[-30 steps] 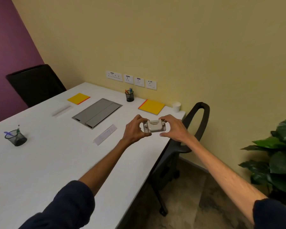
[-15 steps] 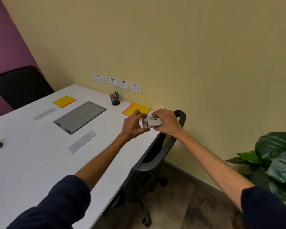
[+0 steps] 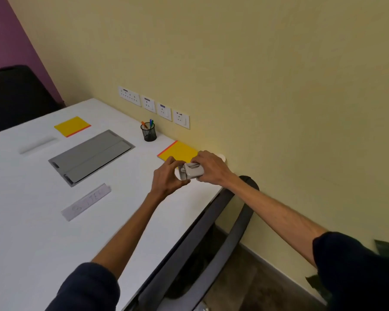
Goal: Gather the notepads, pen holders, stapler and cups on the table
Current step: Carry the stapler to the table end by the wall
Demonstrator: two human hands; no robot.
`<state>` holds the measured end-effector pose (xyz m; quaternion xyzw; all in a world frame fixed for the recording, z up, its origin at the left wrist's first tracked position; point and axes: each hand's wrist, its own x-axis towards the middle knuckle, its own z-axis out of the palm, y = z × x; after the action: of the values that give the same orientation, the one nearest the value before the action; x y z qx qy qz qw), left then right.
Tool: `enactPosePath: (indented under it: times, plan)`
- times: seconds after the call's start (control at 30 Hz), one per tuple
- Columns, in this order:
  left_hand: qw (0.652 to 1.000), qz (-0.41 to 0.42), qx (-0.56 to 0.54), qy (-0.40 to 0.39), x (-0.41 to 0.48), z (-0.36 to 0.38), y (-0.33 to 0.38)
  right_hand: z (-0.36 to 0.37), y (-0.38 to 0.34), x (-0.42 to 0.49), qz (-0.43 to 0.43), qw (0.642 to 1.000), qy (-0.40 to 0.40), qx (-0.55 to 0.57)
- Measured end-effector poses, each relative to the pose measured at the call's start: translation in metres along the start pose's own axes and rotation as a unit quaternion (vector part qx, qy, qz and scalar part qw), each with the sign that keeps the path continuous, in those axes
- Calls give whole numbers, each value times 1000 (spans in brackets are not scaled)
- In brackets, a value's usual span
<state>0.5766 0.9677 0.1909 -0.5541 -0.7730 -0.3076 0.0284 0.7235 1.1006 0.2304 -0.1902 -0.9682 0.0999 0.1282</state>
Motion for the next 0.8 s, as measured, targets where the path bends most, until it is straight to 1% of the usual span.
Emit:
enactPosePath:
  times: [0.13, 0.4, 0.63, 0.73, 0.8]
  plan:
    - [999, -53, -8, 11, 16, 11, -19, 16, 14, 37, -27, 999, -32, 10]
    - [991, -132, -13, 17, 34, 39, -52, 60, 40, 96, -65, 995, -64, 36]
    - [977, -215, -11, 1, 34, 85, -80, 117, 67, 132, -101, 983, -140, 63]
    - [968, -252, -5, -8, 44, 101, -89, 139, 84, 152, -123, 977, -159, 72]
    - [958, -286, 0, -13, 53, 116, -98, 155, 96, 172, -138, 969, -189, 79]
